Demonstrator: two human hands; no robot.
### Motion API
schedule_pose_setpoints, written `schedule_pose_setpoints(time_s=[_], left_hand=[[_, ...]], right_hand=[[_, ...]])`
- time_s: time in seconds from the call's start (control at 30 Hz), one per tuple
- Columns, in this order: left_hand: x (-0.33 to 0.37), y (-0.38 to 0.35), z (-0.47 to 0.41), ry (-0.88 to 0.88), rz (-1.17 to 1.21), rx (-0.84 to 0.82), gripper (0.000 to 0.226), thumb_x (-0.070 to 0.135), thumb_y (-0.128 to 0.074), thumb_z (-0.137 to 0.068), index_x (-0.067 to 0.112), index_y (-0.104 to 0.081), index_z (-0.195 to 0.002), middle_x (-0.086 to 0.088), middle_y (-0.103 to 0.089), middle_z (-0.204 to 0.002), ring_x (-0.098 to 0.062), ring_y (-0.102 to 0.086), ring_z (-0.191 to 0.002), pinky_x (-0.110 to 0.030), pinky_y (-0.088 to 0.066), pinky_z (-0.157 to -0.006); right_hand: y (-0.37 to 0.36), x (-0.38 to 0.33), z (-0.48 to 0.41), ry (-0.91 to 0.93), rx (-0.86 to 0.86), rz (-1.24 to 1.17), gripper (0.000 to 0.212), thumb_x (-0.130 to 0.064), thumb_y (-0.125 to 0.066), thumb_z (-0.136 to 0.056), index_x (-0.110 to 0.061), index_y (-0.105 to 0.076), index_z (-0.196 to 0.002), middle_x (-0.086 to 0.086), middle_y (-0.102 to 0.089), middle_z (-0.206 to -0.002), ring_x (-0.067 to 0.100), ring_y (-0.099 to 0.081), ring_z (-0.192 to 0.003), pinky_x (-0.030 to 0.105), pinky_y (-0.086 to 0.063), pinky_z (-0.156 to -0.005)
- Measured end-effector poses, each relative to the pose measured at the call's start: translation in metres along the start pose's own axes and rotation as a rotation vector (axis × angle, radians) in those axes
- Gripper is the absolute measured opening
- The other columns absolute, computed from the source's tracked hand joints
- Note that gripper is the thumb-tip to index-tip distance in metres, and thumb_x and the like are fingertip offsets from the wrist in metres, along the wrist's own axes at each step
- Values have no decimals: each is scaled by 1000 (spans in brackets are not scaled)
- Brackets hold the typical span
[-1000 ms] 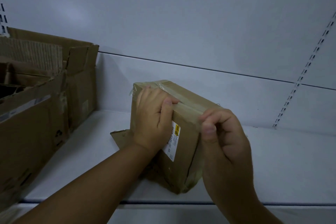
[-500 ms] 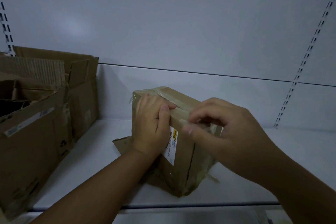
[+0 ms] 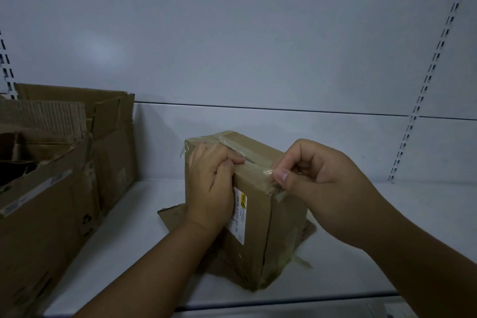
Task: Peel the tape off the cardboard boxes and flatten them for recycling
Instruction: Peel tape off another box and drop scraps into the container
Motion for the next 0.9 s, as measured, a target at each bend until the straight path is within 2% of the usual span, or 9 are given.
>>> schedule_pose_setpoints(time_s=[0.13, 0.3, 0.33, 0.43, 0.5, 0.57, 0.7, 0.8, 0.9], left_hand=[[6, -1, -1, 38, 3, -83, 34, 28, -31, -82, 24, -64, -75, 8, -62, -84, -20, -53, -90, -49, -42, -85], [33, 10, 10, 104, 42, -315, 30, 49, -42, -84, 36, -63, -101, 11, -57, -115, -11, -48, -119, -40, -38, -104], [43, 8, 15, 94, 17, -381, 35, 54, -50, -78, 39, -59, -108, 15, -52, -123, -9, -43, -125, -38, -35, -107], [55, -9, 24, 34, -221, -611, 74, 63, -64, -62, 49, -38, -130, 28, -35, -138, -1, -27, -135, -41, -23, -113], [53, -12, 18, -6, -357, -662, 76, 61, -62, -59, 50, -39, -130, 27, -40, -136, -4, -32, -131, -51, -23, -112], [52, -10, 13, 30, -394, -677, 73, 61, -59, -57, 50, -44, -127, 29, -47, -127, -2, -35, -123, -54, -26, -109], [53, -8, 14, 44, -385, -680, 69, 57, -62, -56, 48, -50, -124, 33, -49, -117, 4, -33, -114, -53, -27, -108], [53, -7, 12, 39, -379, -691, 70, 60, -62, -55, 46, -52, -123, 35, -49, -114, 8, -33, -112, -51, -29, -108], [53, -3, 9, 29, -359, -745, 70, 61, -64, -54, 47, -54, -122, 36, -50, -116, 7, -36, -115, -44, -32, -107]], right_hand=[[3, 10, -3, -38, 31, -152, 15, -4, -59, -86, -13, -59, -75, -3, -71, -75, 6, -64, -70, 17, -50, -66], [4, 15, -3, -68, 72, -228, 13, -5, -59, -87, -13, -60, -76, 2, -69, -74, 14, -64, -71, 24, -53, -70], [4, 15, -3, -69, 71, -242, 13, -5, -59, -87, -13, -60, -76, 0, -68, -72, 12, -63, -70, 24, -52, -69], [5, 15, -3, -79, 54, -286, 14, -7, -59, -87, -14, -60, -76, -4, -69, -70, 7, -64, -70, 21, -51, -70], [5, 13, -4, -88, 12, -283, 12, -8, -59, -87, -13, -61, -77, -6, -69, -69, 4, -65, -70, 17, -50, -69], [6, 13, -6, -95, -22, -272, 13, -7, -57, -88, -13, -61, -77, -7, -68, -67, 2, -64, -67, 17, -50, -68], [12, 17, -12, -155, -31, -343, 16, -5, -53, -91, -11, -60, -77, -2, -67, -67, 13, -62, -72, 33, -54, -81], [11, 21, -15, -236, -38, -539, 18, -3, -47, -94, -6, -54, -78, 1, -66, -66, 10, -66, -67, 26, -56, -74], [17, 22, -20, -299, -11, -616, 19, -3, -44, -96, -5, -51, -78, 6, -60, -73, 12, -65, -66, 28, -59, -63]])
Point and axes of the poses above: each hand's wrist, its own z-axis away from the middle knuckle, its own y-axis out of the back of the hand, x = y × z, the point moved 5 cm from there along -z, towards the middle knuckle
